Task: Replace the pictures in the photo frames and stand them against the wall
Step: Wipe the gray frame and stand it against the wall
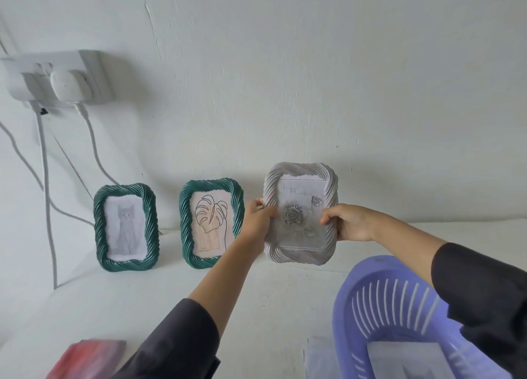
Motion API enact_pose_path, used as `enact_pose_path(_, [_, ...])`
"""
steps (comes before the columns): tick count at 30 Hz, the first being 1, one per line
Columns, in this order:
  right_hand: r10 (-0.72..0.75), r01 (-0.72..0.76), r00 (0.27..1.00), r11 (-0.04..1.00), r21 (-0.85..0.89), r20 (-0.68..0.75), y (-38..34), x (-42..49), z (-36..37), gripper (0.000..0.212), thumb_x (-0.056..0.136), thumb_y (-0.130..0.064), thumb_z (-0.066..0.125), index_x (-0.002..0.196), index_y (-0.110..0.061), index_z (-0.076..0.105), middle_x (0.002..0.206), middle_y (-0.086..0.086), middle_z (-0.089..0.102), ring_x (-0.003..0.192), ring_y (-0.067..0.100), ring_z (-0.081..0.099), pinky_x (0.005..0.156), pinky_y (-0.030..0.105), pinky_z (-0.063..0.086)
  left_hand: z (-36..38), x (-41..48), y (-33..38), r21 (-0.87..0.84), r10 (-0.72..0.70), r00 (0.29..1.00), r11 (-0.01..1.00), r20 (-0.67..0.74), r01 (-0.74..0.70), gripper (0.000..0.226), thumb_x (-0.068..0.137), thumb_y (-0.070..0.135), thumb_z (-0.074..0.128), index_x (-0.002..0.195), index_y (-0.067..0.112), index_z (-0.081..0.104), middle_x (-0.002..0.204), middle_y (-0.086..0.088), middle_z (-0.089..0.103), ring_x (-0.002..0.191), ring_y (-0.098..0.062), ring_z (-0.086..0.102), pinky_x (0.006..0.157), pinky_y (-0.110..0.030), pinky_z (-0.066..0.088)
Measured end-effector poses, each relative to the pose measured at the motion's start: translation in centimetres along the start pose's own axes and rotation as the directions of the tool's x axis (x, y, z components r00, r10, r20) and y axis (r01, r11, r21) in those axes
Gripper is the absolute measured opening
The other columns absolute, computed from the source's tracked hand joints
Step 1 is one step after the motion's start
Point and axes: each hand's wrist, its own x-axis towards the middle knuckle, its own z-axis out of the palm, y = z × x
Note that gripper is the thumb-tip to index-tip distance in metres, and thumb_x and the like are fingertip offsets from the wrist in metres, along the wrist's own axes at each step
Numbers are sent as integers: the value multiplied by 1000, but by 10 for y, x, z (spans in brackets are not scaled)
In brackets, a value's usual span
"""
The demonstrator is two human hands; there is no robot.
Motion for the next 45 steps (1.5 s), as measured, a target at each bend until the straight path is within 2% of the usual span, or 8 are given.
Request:
enact_pose_path(5, [-40, 41, 999, 997, 68, -11, -3, 2, -2, 24, 82, 4, 42, 79, -11, 61, 72, 4, 66, 64, 17, 64, 73, 29, 50, 2, 5, -4, -44, -22, 1000, 999, -7, 22, 22, 80, -8, 50, 79, 13, 43, 82, -10, 51, 69, -23, 53, 61, -35, 46])
enact_pose_path(7, [-54, 55, 998, 997, 53, -26, -5, 3, 1, 16, 71, 0, 54, 82, -10, 61, 75, 6, 64, 70, 20, 61, 78, 32, 47, 3, 6, -6, -36, -21, 1000, 999, -11, 21, 23, 80, -8, 50, 78, 14, 43, 82, -10, 52, 70, -24, 53, 61, -35, 47])
enact_pose_path(10, [-24, 22, 997, 1000, -17, -79, -3, 9, 3, 48, 40, -11, 65, 87, -15, 55, 82, 5, 54, 77, 20, 52, 76, 31, 43, 2, 7, -10, -16, -19, 999, 1000, -27, 18, 24, 81, -8, 48, 79, 15, 42, 81, -8, 50, 67, -22, 52, 57, -33, 45])
enact_pose_path(12, [-14, 12, 995, 1000, -25, -95, 4, 16, -1, 46, 38, -12, 64, 83, -17, 54, 79, 4, 51, 74, 19, 50, 71, 29, 40, 2, 7, -16, -5, -32, 999, 999, -11, 32, 24, 82, -8, 47, 82, 15, 42, 81, -7, 50, 68, -21, 52, 59, -34, 45])
enact_pose_path(15, [23, -27, 991, 999, -29, -135, 7, 13, 4, 15, 66, -3, 55, 70, -16, 50, 71, 2, 47, 68, 17, 47, 65, 28, 39, 3, 6, -24, 39, -32, 999, 999, -12, 32, 25, 83, -8, 46, 84, 16, 44, 81, -6, 51, 71, -21, 51, 66, -36, 44])
enact_pose_path(17, [31, -37, 987, 999, -36, -157, 9, 15, 3, 23, 77, 4, 45, 67, -16, 48, 68, 1, 45, 67, 17, 45, 64, 28, 38, 4, 6, -28, 61, -12, 1000, 998, -12, 13, 27, 83, -9, 46, 82, 17, 44, 80, -5, 49, 72, -21, 48, 67, -36, 42])
enact_pose_path(28, [45, -57, 976, 997, -56, -211, 10, 17, 2, 31, 79, 8, 43, 57, -16, 45, 52, -3, 46, 62, 14, 43, 62, 26, 36, 4, 4, -31, 114, 26, 999, 993, 29, -29, 27, 84, -12, 44, 78, 14, 39, 78, -3, 40, 68, -14, 41, 58, -25, 39])
enact_pose_path(45, [25, -42, 987, 994, -102, -156, 10, 8, -5, 19, 83, 5, 56, 84, -14, 57, 84, 5, 63, 79, 19, 60, 81, 35, 50, -12, 2, -37, 162, -12, 996, 987, 83, -2, 35, 86, -8, 53, 117, 7, 47, 99, -10, 57, 93, -27, 57, 77, -32, 52])
